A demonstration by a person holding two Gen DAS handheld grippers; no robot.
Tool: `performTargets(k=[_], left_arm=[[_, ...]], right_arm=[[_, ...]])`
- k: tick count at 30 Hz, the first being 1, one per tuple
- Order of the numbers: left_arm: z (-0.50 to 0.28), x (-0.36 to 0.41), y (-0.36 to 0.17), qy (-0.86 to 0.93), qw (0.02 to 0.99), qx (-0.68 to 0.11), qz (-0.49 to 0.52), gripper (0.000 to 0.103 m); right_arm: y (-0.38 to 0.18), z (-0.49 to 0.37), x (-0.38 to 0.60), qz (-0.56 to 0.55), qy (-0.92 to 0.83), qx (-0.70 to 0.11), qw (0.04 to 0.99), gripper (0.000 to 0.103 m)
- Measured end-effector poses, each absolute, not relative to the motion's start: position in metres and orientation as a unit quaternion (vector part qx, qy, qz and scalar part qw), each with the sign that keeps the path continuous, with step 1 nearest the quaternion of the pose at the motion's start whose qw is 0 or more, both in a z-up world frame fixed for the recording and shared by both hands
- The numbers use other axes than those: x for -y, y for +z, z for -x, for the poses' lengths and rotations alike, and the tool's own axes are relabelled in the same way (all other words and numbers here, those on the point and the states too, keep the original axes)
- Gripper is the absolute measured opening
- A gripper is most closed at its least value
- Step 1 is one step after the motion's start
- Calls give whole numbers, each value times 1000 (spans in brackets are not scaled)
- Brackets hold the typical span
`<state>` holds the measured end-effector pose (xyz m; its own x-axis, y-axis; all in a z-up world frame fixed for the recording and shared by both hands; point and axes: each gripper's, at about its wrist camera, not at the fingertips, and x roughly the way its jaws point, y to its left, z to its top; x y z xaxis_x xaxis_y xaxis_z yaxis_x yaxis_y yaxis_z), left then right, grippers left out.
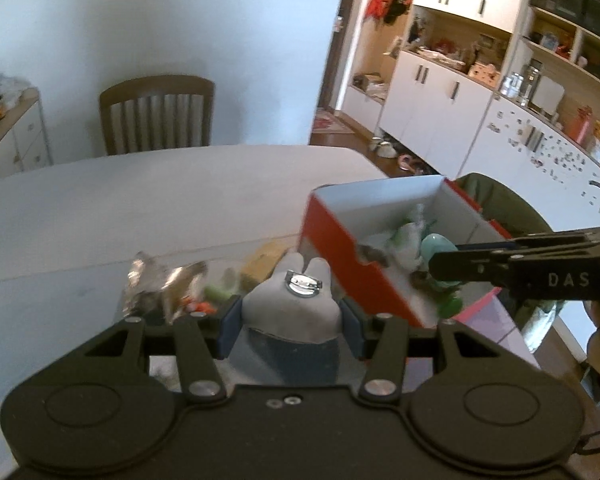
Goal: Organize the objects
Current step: 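Carry the white plush and teal ball over the red shoebox with both tools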
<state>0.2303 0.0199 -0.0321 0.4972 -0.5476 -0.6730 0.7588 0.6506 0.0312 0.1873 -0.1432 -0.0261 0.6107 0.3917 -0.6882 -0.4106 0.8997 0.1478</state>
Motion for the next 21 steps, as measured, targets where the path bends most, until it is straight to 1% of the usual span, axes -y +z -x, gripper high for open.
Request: performTargets(k=[13,21], left_arm=[[-215,60,-39,-423,830,-313,-187,51],[-225,111,-64,-415,816,-349,-198,51]], right_arm=[[-29,-213,224,6,181,-382,906,31],[-47,-238,253,19,181,-404,896,31]])
